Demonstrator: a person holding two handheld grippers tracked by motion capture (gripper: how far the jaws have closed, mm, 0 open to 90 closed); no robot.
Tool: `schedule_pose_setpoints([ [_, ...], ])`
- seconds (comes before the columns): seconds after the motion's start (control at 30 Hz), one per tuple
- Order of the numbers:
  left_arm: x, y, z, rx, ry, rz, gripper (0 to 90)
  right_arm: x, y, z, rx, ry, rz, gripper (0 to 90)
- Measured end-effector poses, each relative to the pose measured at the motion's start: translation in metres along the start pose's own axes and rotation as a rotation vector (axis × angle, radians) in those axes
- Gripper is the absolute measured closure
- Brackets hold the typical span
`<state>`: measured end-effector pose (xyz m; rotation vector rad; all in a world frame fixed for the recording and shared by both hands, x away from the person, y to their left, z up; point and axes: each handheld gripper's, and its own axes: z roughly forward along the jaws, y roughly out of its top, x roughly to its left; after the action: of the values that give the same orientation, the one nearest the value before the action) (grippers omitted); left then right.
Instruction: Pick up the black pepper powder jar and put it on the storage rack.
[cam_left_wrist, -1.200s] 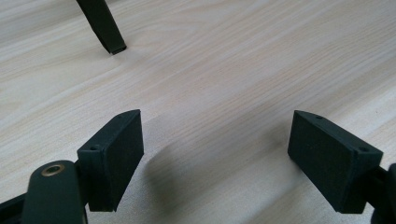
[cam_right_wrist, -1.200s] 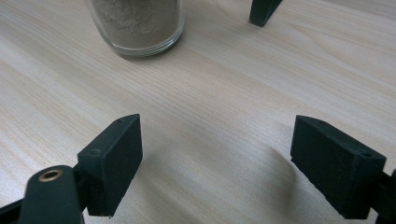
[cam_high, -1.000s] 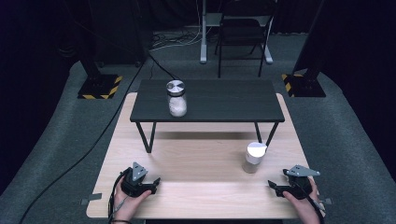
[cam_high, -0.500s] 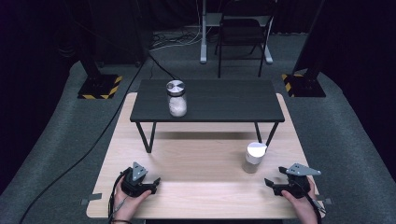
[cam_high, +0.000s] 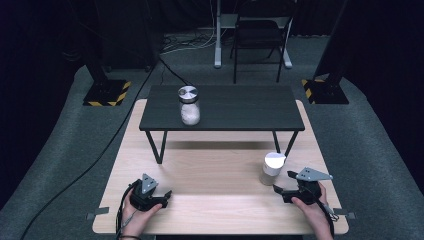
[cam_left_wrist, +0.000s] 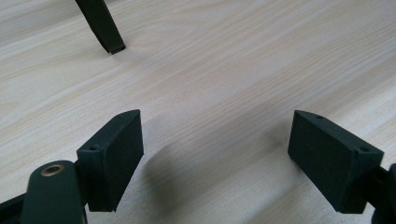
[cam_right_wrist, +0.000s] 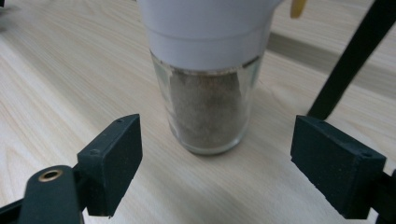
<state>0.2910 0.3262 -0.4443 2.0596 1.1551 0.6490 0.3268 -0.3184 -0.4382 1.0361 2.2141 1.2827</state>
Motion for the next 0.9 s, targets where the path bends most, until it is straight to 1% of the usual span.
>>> schedule_pose_setpoints([
  [0.13,0.002,0.0,0.001,0.0,-0.007,-0.005,17.9,-0.001,0.001,0.007,-0.015,0.005,0.011,15.7],
  [0.3,0.002,0.0,0.001,0.001,-0.006,-0.002,17.9,-0.001,0.003,0.014,-0.037,0.007,0.024,15.5],
  [0.37,0.002,0.0,0.001,0.001,-0.006,-0.002,17.7,-0.001,0.003,0.016,-0.048,0.007,0.025,15.5],
  [0.57,0.002,0.0,0.0,0.002,-0.006,0.0,17.7,0.002,0.008,0.025,-0.053,-0.004,0.021,16.7],
  [0.63,0.001,0.0,0.001,0.001,-0.006,-0.002,17.7,0.003,0.009,0.028,-0.06,-0.005,0.019,18.7],
  [0.77,0.001,0.0,0.001,0.001,-0.006,-0.002,17.7,0.004,0.013,0.034,-0.056,-0.007,0.008,22.0],
  [0.8,0.002,0.0,0.001,0.001,-0.006,-0.002,17.7,0.005,0.014,0.035,-0.053,-0.01,0.005,25.4],
  [0.83,0.002,0.0,0.001,0.001,-0.006,-0.002,17.7,0.004,0.014,0.036,-0.057,-0.003,-0.002,28.6],
  [0.87,0.002,0.0,0.001,0.001,-0.006,-0.003,17.7,0.008,0.016,0.037,-0.056,-0.012,-0.015,29.3],
  [0.9,0.002,0.0,0.001,0.001,-0.007,-0.003,17.7,0.008,0.016,0.037,-0.056,-0.012,-0.015,29.3],
])
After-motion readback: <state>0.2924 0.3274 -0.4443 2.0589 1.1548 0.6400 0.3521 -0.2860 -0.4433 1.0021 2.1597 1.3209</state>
